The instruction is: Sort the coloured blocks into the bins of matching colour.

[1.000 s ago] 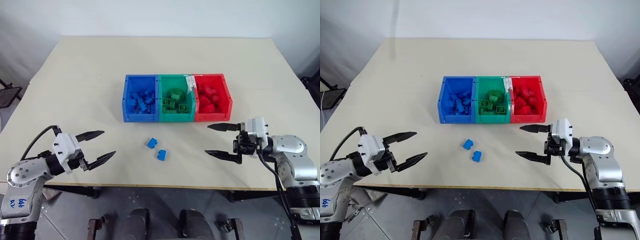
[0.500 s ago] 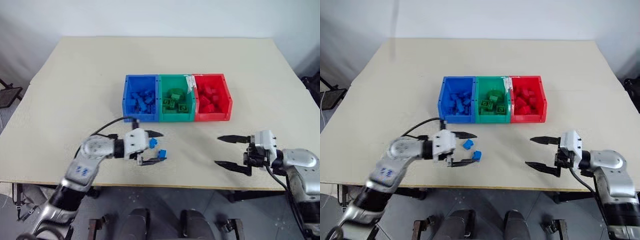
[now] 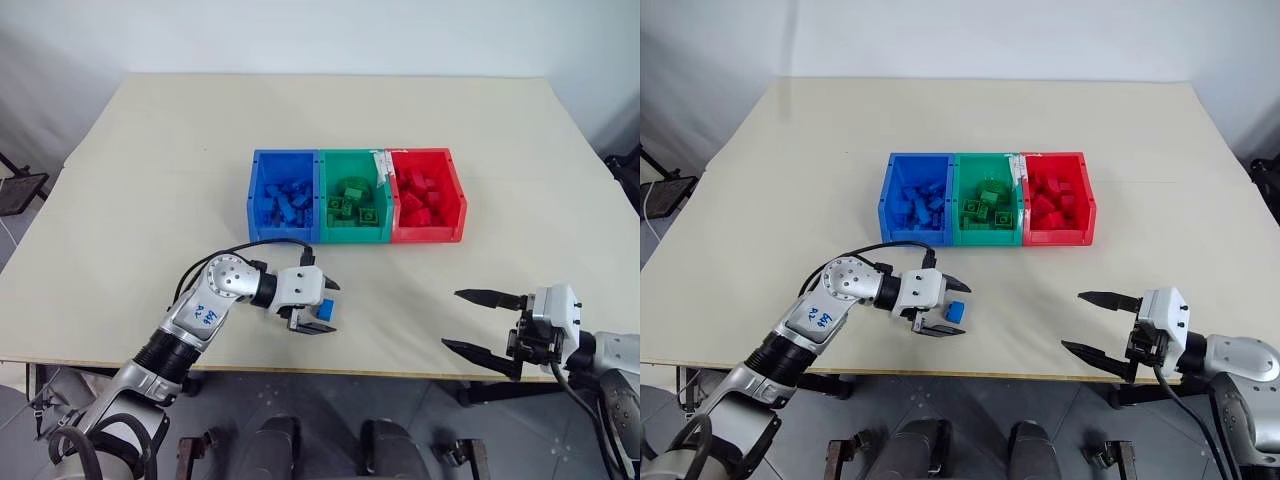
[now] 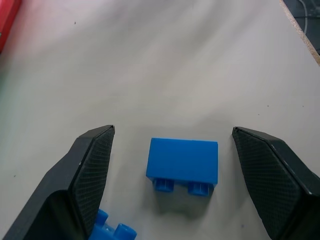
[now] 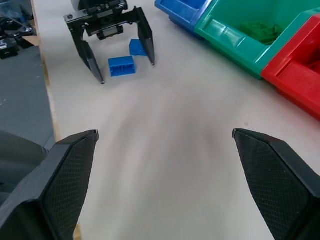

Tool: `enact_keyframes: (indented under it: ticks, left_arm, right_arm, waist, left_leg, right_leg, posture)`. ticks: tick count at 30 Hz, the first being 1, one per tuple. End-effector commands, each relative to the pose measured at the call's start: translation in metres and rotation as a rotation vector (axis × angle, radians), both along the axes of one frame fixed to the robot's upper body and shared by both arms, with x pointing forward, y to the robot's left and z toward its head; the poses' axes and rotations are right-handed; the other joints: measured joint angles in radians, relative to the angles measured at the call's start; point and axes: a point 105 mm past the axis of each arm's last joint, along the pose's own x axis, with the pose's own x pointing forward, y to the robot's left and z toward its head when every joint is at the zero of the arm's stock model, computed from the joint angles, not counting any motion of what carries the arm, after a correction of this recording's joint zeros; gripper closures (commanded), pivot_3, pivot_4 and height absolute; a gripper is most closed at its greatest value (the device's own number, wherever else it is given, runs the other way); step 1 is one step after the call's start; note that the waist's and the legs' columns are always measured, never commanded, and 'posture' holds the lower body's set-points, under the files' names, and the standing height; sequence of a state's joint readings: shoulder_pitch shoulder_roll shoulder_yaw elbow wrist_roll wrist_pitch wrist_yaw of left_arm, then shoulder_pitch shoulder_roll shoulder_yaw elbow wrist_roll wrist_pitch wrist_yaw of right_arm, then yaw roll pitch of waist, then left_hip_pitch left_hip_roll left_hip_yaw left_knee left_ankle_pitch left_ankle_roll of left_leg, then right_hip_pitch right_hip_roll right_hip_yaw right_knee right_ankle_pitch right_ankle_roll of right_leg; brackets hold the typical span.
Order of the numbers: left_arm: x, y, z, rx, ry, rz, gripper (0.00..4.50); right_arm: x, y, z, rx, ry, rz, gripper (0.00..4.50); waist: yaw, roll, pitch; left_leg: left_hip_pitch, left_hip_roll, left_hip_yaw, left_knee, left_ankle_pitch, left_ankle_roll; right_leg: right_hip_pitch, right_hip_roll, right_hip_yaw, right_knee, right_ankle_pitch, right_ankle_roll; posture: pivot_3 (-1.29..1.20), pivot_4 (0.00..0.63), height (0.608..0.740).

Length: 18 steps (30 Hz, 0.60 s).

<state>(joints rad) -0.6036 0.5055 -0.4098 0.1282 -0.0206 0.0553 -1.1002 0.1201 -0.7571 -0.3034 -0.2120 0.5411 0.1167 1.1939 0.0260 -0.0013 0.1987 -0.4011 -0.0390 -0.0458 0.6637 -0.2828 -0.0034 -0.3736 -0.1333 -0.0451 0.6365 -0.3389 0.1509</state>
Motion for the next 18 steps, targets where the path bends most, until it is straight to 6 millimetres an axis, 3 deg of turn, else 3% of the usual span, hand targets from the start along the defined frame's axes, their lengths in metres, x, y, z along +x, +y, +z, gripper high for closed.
enact_keyframes:
  ticks: [1, 5, 6, 12, 15, 18]
  left_arm:
    - [-0.004, 0.003, -0.009, 0.058, 0.039, -0.007, 1.71]
    - [-0.004, 0.010, -0.009, 0.092, 0.029, -0.006, 2.92]
    - [-0.003, 0.010, -0.008, 0.088, 0.026, 0.000, 3.02]
    - [-0.002, -0.001, 0.009, -0.061, -0.008, 0.008, 3.02]
    - [-0.001, -0.007, 0.049, -0.321, 0.004, 0.046, 3.02]
    - [0.018, 0.005, 0.081, -0.511, -0.026, 0.187, 3.02]
  right_arm:
    - [-0.002, 0.000, 0.012, 0.012, -0.047, -0.007, 0.00]
    - [-0.001, -0.001, 0.011, 0.014, -0.045, -0.007, 0.00]
    - [-0.001, -0.001, 0.011, 0.015, -0.046, -0.004, 0.00]
    - [0.003, -0.001, 0.009, 0.024, -0.050, 0.004, 0.00]
    - [0.006, 0.001, 0.013, 0.076, -0.063, -0.012, 0.00]
    - [0.010, 0.004, 0.020, 0.135, -0.087, -0.039, 0.00]
  waist:
    - [0.001, 0.000, 0.000]
    - [0.000, 0.000, 0.000]
    - [0.000, 0.000, 0.000]
    - [0.000, 0.000, 0.000]
    - [0.001, 0.000, 0.000]
    - [0.000, 0.000, 0.000]
  left_leg:
    - [0.000, 0.000, 0.000, 0.000, 0.000, 0.000]
    - [0.000, 0.000, 0.000, 0.000, 0.000, 0.000]
    - [0.000, 0.000, 0.000, 0.000, 0.000, 0.000]
    - [0.000, 0.000, 0.000, 0.000, 0.000, 0.000]
    - [0.000, 0.002, -0.001, 0.000, 0.000, 0.000]
    - [-0.001, 0.002, -0.002, 0.001, 0.000, 0.000]
  right_leg:
    - [0.000, 0.000, 0.000, 0.000, 0.000, 0.000]
    - [0.000, 0.000, 0.000, 0.000, 0.000, 0.000]
    - [0.000, 0.000, 0.000, 0.000, 0.000, 0.000]
    - [0.000, 0.000, 0.000, 0.000, 0.000, 0.000]
    - [0.000, 0.000, 0.000, 0.001, 0.000, 0.000]
    - [0.000, 0.000, -0.001, 0.000, 0.000, 0.000]
  posture:
    - [0.00, 0.150, 0.740]
    - [0.00, 0.150, 0.740]
    - [0.00, 0.150, 0.740]
    - [0.00, 0.150, 0.740]
    - [0.00, 0.150, 0.740]
    - [0.00, 0.150, 0.740]
